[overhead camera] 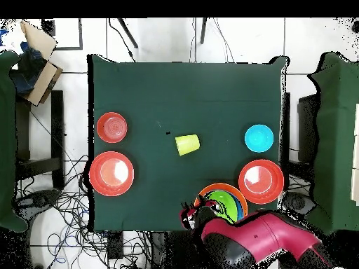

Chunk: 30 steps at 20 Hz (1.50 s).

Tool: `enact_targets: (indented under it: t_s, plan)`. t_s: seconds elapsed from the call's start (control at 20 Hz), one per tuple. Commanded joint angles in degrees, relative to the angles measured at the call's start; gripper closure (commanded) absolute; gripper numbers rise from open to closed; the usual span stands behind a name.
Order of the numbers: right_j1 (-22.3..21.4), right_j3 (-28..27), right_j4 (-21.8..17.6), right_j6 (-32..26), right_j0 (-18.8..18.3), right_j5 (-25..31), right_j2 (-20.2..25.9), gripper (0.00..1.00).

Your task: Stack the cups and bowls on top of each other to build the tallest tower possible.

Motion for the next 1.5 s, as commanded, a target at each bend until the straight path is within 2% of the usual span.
enact_targets:
  t_s: [0.05, 0.25, 0.4, 0.55, 0.65, 0.9, 1.05, 1.3, 1.5]
  plan:
    - [2.1, 2.86, -5.27, -7.97, -1.67, 6.02, -0.12, 0.0]
    - [1.95, 5.02, -4.85, -9.92, -6.11, 6.01, 2.14, 0.0]
    - [0.55, 6.35, -0.79, -12.4, -9.96, 7.71, 6.6, 0.0]
    - [0.6, 6.42, -1.02, -11.91, -10.83, 7.85, 7.67, 0.0]
    - [2.26, 5.96, -5.19, -9.86, -9.67, 6.9, 5.1, 0.0]
    - [6.53, 3.43, -18.91, -0.27, -2.03, 2.44, -5.37, 0.0]
    - [8.33, 1.73, -22.73, 2.25, 1.13, 1.38, -8.98, 0.0]
    - [9.11, 1.08, -25.61, 3.8, 3.2, -0.38, -12.26, 0.0]
    - [11.85, -1.84, -31.18, 7.41, 8.03, -2.91, -18.07, 0.0]
